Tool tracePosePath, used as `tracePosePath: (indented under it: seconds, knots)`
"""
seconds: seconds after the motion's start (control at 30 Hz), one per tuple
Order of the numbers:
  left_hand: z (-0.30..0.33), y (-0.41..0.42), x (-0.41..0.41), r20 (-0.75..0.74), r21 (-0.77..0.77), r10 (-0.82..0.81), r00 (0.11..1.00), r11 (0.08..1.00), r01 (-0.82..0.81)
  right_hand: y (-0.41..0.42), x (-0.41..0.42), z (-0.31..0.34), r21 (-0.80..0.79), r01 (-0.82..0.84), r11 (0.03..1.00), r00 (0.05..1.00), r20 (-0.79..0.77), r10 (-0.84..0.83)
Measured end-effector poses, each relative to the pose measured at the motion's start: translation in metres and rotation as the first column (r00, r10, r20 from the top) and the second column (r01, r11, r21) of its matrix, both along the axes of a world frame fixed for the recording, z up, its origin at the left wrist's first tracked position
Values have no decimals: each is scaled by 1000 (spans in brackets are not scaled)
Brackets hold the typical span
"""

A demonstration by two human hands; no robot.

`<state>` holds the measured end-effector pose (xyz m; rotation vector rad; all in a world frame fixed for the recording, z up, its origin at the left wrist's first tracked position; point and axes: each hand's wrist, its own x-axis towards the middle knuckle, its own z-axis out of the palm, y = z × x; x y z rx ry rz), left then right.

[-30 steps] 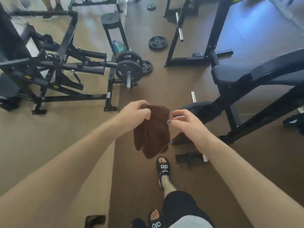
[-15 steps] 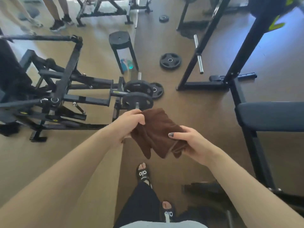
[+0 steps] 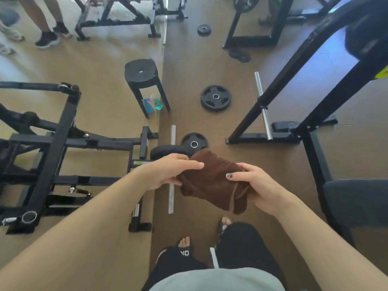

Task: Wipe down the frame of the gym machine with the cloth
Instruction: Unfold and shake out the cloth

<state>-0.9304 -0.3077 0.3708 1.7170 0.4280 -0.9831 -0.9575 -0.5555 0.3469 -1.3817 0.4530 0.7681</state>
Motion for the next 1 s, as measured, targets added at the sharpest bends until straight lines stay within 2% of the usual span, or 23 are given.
tracePosePath:
  seconds: [0.17, 0.33, 0.6, 0.73, 1.0]
  knots:
    - [-14, -18, 126, 19, 20, 60, 998, 998, -61, -10, 145, -17, 73, -20, 997, 999, -39, 22]
    - [-25, -32, 234, 65, 13, 299, 952, 954, -300, -17, 284, -27, 110, -113, 988, 988, -88, 123]
    - [-28, -1, 348, 83, 12, 557, 827, 829, -559, 34, 462, -28, -23, -308, 951, 948, -85, 306]
    - [-35, 31, 406, 83, 20, 606, 791, 793, -609, 71, 532, -29, -20, -340, 940, 936, -99, 337]
    - [-47, 102, 507, 102, 29, 694, 713, 714, -699, 163, 657, -40, -144, -472, 870, 881, -32, 473]
